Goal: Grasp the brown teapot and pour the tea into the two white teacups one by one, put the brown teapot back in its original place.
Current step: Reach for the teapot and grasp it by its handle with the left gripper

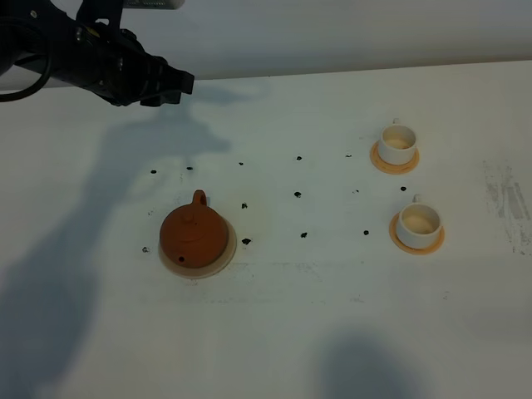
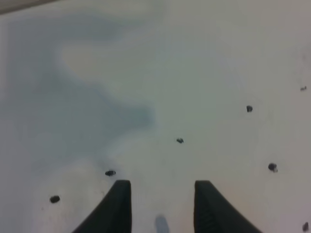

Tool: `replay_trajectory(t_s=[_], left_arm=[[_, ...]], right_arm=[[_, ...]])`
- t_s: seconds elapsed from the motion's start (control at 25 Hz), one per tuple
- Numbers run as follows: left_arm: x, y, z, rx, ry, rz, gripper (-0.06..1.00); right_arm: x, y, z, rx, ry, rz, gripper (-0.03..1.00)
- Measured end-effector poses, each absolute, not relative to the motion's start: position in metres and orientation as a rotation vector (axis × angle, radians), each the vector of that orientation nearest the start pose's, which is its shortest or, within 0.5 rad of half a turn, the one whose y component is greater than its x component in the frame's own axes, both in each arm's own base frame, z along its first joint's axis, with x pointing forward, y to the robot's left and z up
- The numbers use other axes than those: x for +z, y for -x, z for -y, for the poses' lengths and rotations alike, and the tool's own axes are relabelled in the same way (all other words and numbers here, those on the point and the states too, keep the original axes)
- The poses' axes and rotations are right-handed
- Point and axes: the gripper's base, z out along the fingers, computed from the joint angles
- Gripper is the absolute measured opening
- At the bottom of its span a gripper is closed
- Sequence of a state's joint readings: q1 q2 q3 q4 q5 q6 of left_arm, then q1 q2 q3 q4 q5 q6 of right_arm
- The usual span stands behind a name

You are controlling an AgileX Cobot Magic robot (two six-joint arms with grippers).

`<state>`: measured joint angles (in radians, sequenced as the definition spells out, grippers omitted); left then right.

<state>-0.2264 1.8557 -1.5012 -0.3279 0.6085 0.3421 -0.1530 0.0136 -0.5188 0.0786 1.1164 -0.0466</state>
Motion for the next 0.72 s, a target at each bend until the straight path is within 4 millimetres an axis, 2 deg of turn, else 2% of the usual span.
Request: replay_trajectory(t_s=[0.2, 0.56, 0.72], left_arm=[[0.270, -0.406, 0.117, -0.338, -0.439, -2.398, 0.30], [0.272, -0.397, 0.149, -0.389, -0.506, -2.366, 0.30], [0.266, -0.398, 0.152, -0.393, -0.511, -2.378, 0.30]], right_arm=[[0.278, 0.006, -0.007, -0.026, -0.105, -2.090, 0.48], [0.278, 0.006, -0.007, -0.026, -0.105, -2.090, 0.48], [0.278, 0.006, -0.007, -0.026, -0.105, -2.090, 0.48]])
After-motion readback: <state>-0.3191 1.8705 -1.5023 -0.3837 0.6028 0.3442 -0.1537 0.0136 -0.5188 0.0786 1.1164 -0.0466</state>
